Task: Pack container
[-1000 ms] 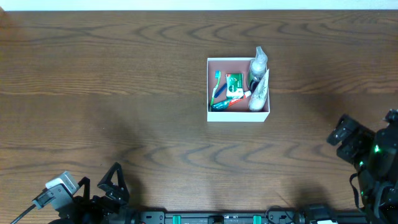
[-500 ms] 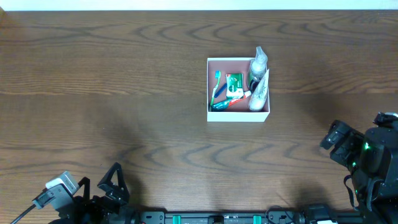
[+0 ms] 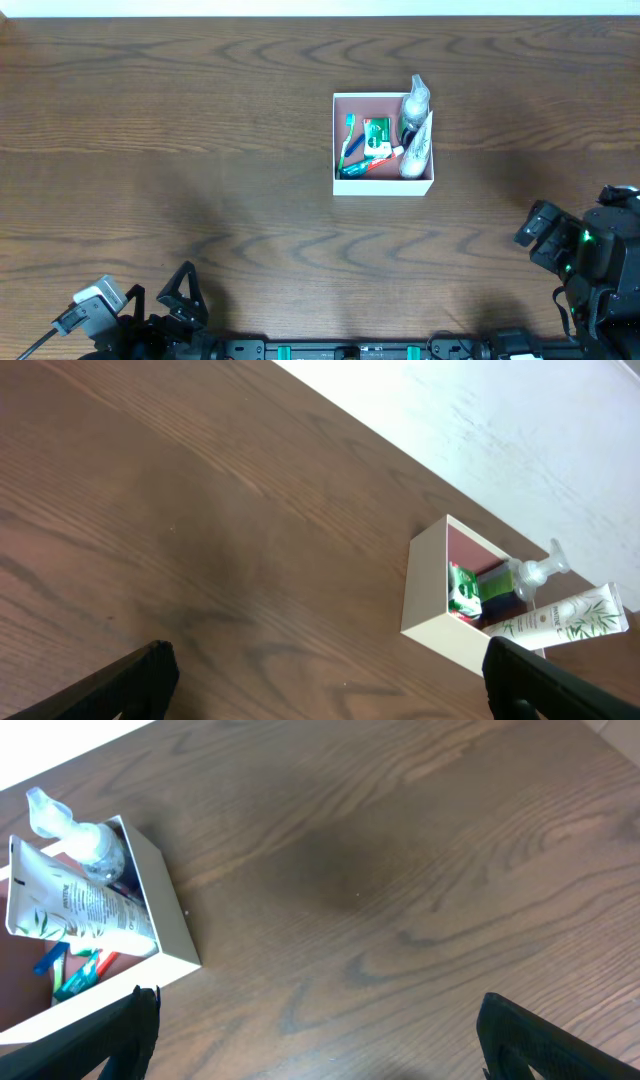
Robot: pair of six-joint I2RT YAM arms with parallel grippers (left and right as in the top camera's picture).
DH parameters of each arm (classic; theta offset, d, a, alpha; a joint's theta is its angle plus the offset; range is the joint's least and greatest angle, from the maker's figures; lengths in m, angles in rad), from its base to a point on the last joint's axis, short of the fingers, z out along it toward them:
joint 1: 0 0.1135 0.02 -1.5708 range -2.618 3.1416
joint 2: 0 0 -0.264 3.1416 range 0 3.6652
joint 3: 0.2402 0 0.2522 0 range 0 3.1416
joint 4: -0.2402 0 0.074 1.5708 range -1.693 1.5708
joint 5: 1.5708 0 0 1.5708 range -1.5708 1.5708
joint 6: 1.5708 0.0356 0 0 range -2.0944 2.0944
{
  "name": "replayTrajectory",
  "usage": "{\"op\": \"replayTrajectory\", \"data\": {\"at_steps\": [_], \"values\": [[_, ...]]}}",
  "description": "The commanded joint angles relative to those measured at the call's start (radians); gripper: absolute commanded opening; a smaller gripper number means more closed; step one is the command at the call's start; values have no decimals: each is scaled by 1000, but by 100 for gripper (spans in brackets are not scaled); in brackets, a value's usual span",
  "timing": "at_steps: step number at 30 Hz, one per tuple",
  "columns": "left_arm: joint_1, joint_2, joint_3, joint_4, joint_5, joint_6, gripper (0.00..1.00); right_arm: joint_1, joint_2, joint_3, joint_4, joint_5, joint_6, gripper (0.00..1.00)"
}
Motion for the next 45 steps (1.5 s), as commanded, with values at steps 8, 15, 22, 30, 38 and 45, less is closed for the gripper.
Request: {"op": "replayTrajectory", "data": {"at_steps": [8, 15, 22, 30, 38, 45], "values": [[3, -3, 0, 1, -4, -5, 98, -89, -169, -139, 87, -16, -50, 99], [3, -3, 0, 1, -4, -5, 98, -108, -381, -458, 400, -83, -100, 99], [3, -3, 0, 1, -4, -5, 98, -108, -532, -732, 688, -179, -179, 99], [3, -3, 0, 1, -4, -5, 98, -108, -682, -943, 875, -211, -218, 99], [3, -3, 0, 1, -4, -5, 98, -105, -721, -990, 943, -243, -286, 99], [3, -3, 0, 1, -4, -5, 98, -80, -721, -993, 1045, -244, -399, 99]]}}
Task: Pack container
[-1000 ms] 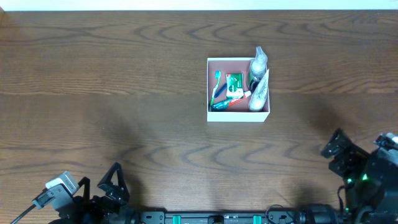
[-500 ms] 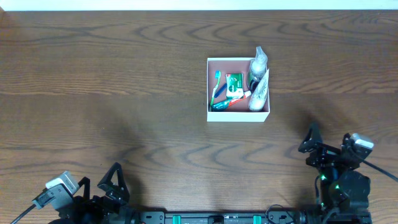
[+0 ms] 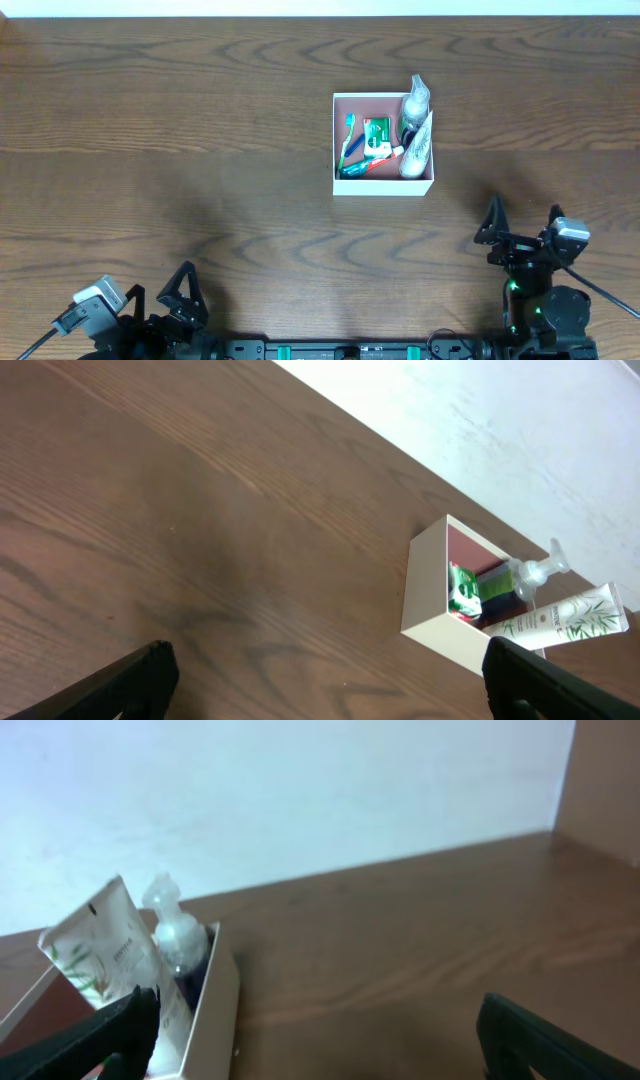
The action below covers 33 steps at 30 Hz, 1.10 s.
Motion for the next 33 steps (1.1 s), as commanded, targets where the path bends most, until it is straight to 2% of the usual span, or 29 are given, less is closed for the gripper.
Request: {"op": "replayTrajectory", "data": {"at_steps": [1, 8, 19, 26, 33], "values": [[3, -3, 0, 0, -4, -5, 98, 19, -10, -9, 36, -11, -77, 99], [3, -3, 0, 0, -4, -5, 98, 19, -10, -58, 124, -19, -76, 99], [3, -3, 0, 0, -4, -5, 98, 19, -10, -127, 167, -35, -77, 99], [3, -3, 0, 0, -4, -5, 98, 20, -10, -188, 264, -61, -95, 99], [3, -3, 0, 0, -4, -5, 98, 19, -10, -200, 284, -75, -131, 99]]}}
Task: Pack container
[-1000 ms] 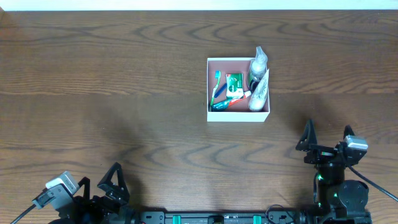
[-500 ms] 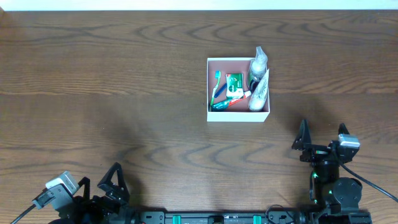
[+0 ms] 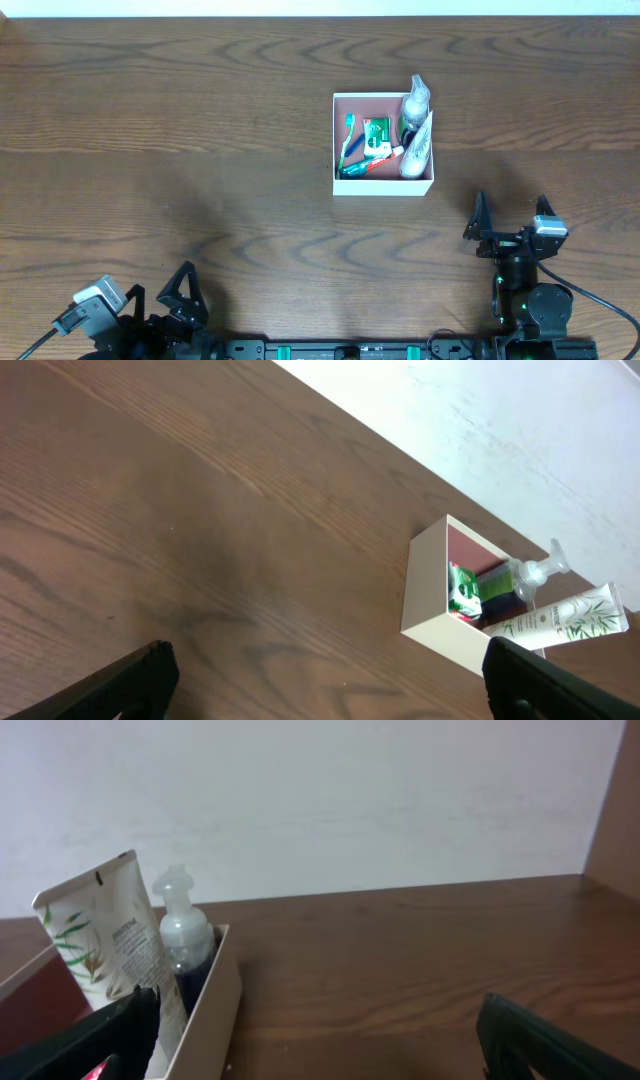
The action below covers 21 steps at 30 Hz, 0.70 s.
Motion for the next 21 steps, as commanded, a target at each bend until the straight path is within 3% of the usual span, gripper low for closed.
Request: {"op": "replayTrajectory", "data": {"at_steps": [1, 21], "values": [[3, -3, 0, 1, -4, -5, 98, 7, -7, -5, 6, -19, -37, 99], [3, -3, 0, 1, -4, -5, 98, 3, -7, -5, -98, -18, -86, 99]]}}
